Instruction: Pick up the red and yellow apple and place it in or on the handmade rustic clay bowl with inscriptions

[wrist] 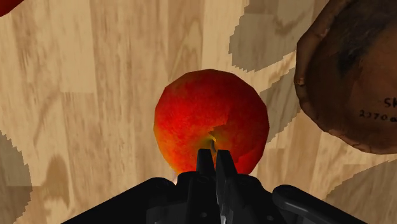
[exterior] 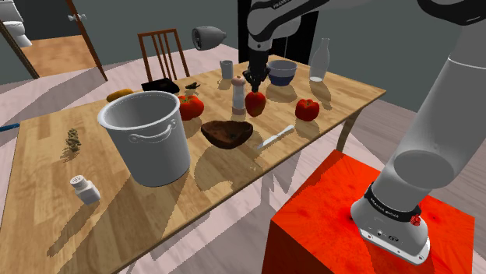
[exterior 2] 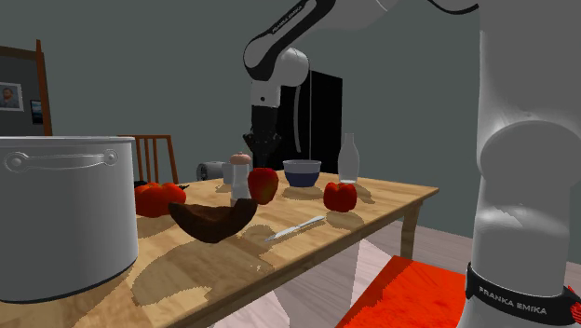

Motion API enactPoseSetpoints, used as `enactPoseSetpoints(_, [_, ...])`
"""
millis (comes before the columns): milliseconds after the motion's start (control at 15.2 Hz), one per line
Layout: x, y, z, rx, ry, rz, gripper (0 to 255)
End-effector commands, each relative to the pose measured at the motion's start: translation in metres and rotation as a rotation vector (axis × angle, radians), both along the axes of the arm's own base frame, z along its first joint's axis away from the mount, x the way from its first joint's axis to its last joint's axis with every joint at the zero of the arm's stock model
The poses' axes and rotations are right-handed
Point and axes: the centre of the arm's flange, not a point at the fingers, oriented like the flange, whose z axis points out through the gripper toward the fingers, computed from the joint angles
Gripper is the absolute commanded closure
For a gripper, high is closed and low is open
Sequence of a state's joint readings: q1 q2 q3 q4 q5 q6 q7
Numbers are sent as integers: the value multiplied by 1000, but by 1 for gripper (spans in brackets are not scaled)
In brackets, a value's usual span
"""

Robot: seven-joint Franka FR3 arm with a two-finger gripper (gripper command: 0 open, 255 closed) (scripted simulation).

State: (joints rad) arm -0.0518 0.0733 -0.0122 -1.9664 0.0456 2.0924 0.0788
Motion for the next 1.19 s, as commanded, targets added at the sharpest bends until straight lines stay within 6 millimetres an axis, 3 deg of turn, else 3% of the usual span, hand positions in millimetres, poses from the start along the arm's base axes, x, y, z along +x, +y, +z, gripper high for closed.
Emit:
enactPoseSetpoints(0, [0, -1, 11, 0, 0, 0, 255])
enactPoseSetpoints(1122, [0, -1, 101, 0, 0, 0, 255])
